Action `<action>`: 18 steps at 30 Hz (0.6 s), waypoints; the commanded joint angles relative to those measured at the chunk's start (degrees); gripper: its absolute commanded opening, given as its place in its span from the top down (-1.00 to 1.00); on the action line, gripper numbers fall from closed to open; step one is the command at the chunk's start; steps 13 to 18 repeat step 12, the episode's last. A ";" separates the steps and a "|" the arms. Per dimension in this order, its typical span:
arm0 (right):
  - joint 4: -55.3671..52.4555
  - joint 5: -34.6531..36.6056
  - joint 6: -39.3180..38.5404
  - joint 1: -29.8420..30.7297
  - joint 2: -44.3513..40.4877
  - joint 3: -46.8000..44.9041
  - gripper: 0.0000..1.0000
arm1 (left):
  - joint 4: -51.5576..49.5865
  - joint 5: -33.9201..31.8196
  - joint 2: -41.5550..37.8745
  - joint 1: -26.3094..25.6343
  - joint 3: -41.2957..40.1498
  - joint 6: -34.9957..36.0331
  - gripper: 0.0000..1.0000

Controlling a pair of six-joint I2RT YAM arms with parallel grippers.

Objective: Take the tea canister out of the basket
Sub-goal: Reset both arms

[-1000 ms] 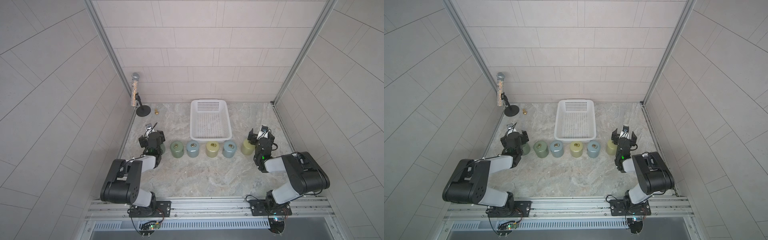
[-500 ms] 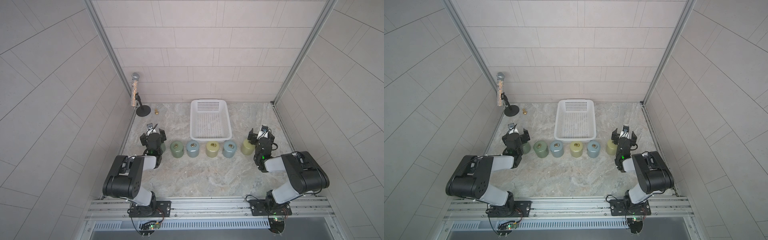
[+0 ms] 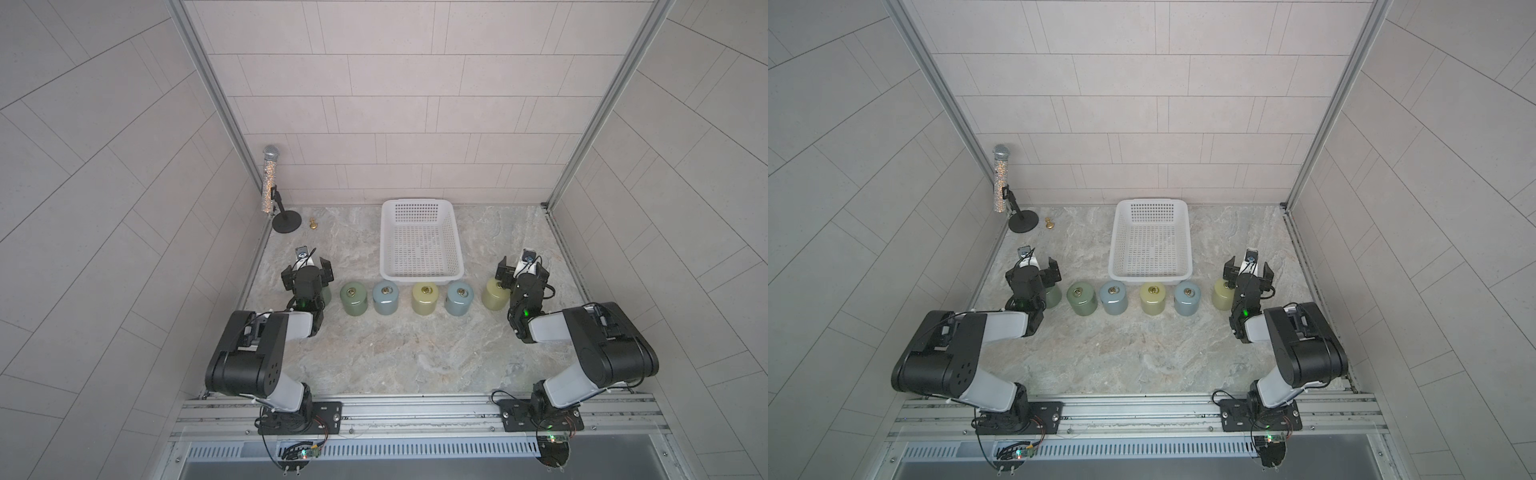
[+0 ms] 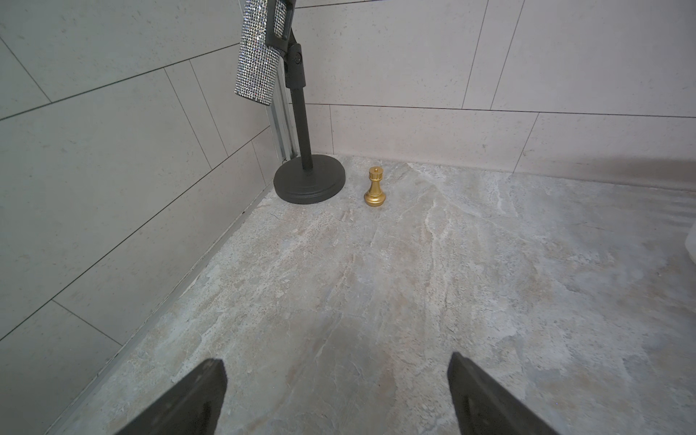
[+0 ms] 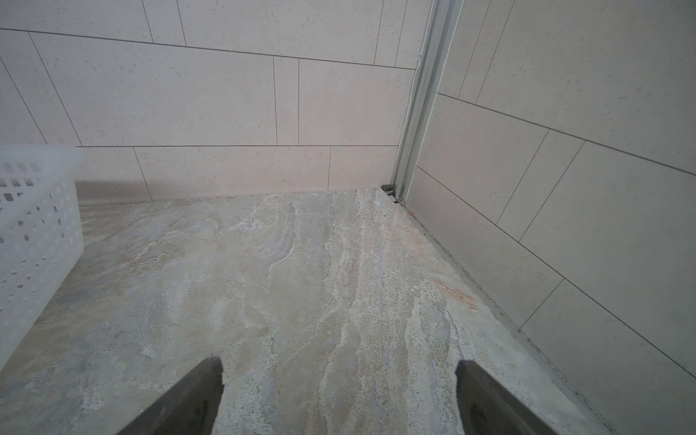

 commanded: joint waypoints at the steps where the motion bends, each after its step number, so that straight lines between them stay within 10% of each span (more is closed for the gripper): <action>1: -5.84 0.23 -1.04 -0.08 1.23 -0.59 -0.99 | -4.09 1.04 1.33 0.05 -0.57 0.69 -1.00; 18: -5.86 0.23 -0.98 -0.08 1.22 -0.63 -1.00 | -4.10 0.97 1.42 0.02 -0.52 0.71 -1.00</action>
